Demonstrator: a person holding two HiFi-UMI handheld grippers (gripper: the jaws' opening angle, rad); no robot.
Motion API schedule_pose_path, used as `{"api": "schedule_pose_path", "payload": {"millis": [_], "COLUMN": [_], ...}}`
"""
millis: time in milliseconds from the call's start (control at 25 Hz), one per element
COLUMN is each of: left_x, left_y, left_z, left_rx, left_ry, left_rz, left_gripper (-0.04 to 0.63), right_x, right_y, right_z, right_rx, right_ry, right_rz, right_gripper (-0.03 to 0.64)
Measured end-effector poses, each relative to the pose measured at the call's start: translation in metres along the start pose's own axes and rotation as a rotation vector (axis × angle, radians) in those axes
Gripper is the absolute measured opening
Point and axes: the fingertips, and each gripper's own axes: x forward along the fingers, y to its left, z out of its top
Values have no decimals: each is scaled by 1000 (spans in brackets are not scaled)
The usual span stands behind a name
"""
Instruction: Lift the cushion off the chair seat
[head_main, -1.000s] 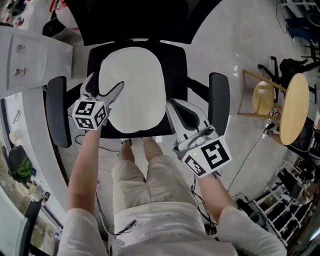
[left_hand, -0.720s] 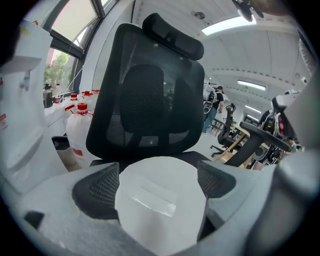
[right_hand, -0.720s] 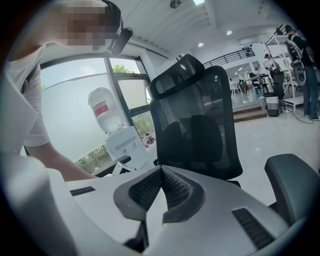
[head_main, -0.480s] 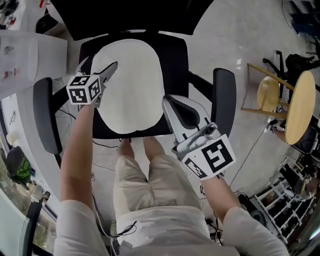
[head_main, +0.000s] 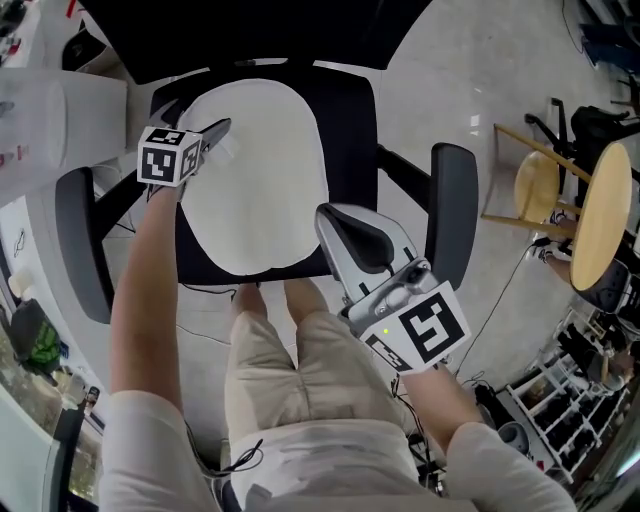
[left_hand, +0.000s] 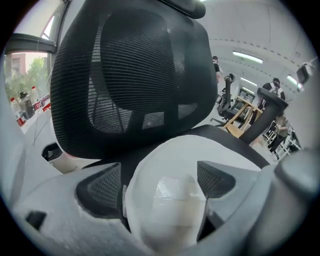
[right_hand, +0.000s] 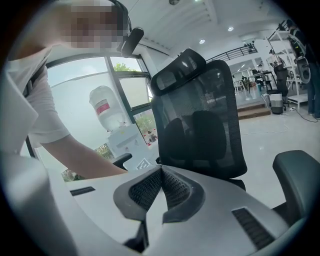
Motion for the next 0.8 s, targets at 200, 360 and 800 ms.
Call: {"api": "schedule_pose_path", "payload": {"millis": [200,360,800], "left_x": [9,13,14], "left_y": [3,5,5], "left_z": [-12,-16,-20], "left_rx": [-31,-25,-39], "left_ry": [36,49,159], "left_rz": [-16,-5,-34], "left_gripper": [425,403,293], "right_x": [10,10,7], "right_y": [8,12,21], "right_z": [-1,-6,-5], "right_rx": [7,13,13], "right_ry": [4,21,11], "right_rz": [14,21,39], "right_gripper": [2,2,2]}}
